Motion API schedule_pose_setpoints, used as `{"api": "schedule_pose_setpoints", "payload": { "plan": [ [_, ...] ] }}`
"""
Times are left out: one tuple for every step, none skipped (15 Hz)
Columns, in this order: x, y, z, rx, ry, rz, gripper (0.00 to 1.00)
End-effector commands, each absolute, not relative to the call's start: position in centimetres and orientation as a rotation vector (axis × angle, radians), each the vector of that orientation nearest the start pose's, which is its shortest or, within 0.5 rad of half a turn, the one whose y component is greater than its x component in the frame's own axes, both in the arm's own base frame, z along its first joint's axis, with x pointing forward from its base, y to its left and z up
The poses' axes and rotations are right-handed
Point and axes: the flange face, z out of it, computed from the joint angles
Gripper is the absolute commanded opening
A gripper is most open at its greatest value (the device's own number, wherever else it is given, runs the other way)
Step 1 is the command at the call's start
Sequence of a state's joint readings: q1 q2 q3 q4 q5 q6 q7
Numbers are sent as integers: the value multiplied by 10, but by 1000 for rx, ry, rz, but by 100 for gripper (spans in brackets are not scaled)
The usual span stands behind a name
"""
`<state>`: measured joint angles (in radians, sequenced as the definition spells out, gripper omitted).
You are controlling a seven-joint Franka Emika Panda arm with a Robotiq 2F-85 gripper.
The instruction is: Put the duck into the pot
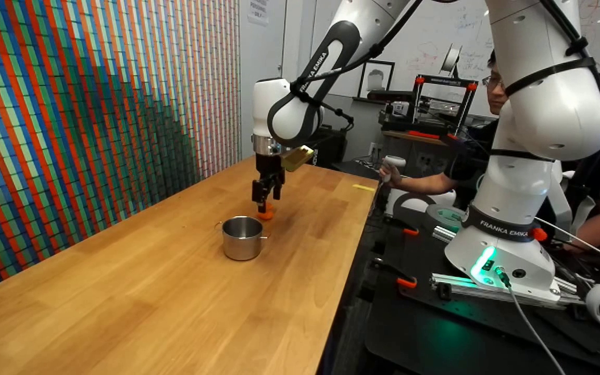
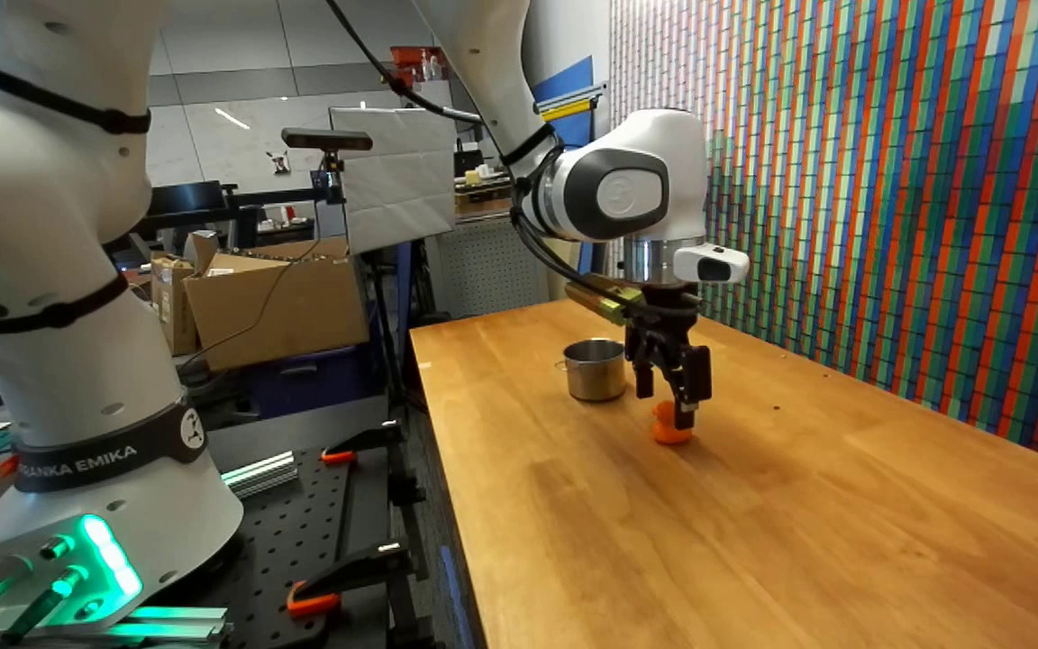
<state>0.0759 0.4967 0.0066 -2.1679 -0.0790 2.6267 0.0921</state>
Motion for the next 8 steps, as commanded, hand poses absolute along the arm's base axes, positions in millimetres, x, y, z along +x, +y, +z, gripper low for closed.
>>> {"api": "schedule_pose_setpoints", "payload": {
  "plan": [
    [563, 47, 147, -3197, -88, 1, 66],
    [563, 46, 144, -3196, -88, -12, 58],
    [563, 45, 142, -3196, -91, -34, 49],
    [564, 45, 140, -3195, -89, -54, 42],
    [566, 45, 139, -3193, -91, -76, 35],
    [567, 44, 138, -3192, -88, -91, 27],
    [568, 44, 139, -3185, -73, -86, 19],
    [568, 45, 148, -3176, -66, -96, 16]
  ]
}}
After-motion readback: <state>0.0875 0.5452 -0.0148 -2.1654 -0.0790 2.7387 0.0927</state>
